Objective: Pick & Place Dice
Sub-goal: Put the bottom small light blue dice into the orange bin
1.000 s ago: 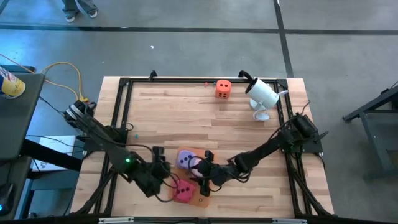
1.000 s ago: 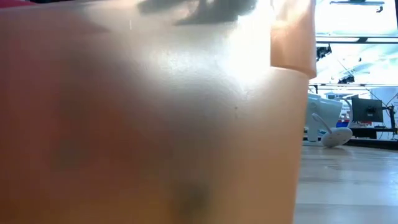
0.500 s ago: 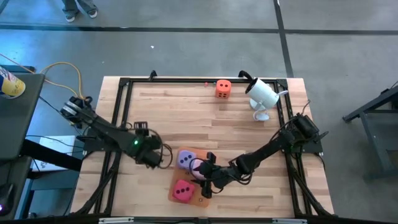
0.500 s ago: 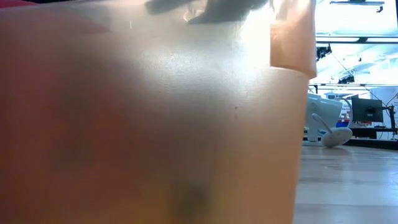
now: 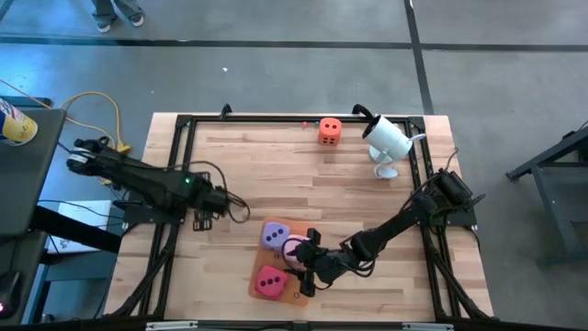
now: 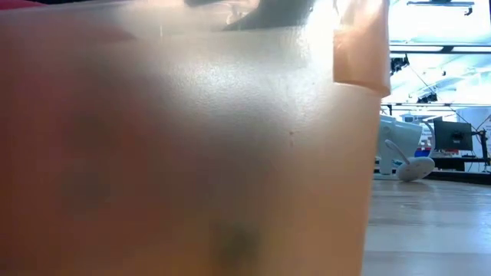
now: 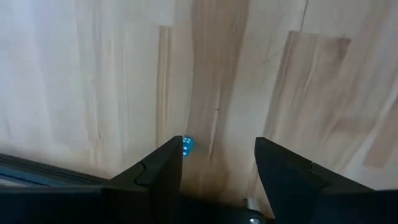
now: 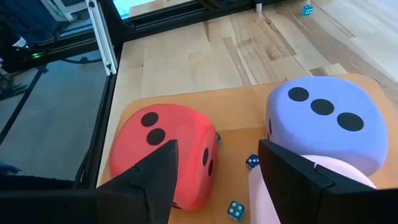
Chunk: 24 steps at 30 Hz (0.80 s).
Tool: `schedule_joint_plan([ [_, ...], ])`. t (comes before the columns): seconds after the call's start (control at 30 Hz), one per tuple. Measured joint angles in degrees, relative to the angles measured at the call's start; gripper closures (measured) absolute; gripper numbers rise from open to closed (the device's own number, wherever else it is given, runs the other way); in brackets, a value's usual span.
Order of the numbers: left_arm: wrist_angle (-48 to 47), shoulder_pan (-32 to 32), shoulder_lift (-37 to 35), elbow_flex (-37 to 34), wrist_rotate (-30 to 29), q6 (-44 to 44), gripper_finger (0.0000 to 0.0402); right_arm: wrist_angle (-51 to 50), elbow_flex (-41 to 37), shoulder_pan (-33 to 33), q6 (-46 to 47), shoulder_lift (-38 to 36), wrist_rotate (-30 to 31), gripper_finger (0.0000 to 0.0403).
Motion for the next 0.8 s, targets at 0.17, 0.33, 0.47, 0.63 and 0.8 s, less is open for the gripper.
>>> schedule_joint_plan([
  [0.17,0.91,5.37,-4.21,0.04,3.08,-1.19,0.0211,-0.02,0.00,-0.22,-0.08,0.02,0.01,0.0192],
  [0.33,-2.84,12.78,-4.17,-0.31,3.14,-18.63,0.0211,-0.04,0.00,-0.24,-0.18,0.02,0.02,0.0192],
  [0.47,-3.64,16.64,-4.02,-1.91,3.84,-21.26,0.0211,-0.09,0.00,-0.43,-0.41,0.04,0.02,0.0192],
  [0.63,-1.46,18.95,-4.01,-5.55,9.95,-21.21,0.0211,-0.17,0.00,-0.46,-0.40,0.04,-0.04,0.0192],
  [0.8,2.02,21.06,-3.93,-8.63,9.22,-22.23,0.0211,-0.18,0.00,-0.07,-0.42,0.04,-0.09,0.0192],
])
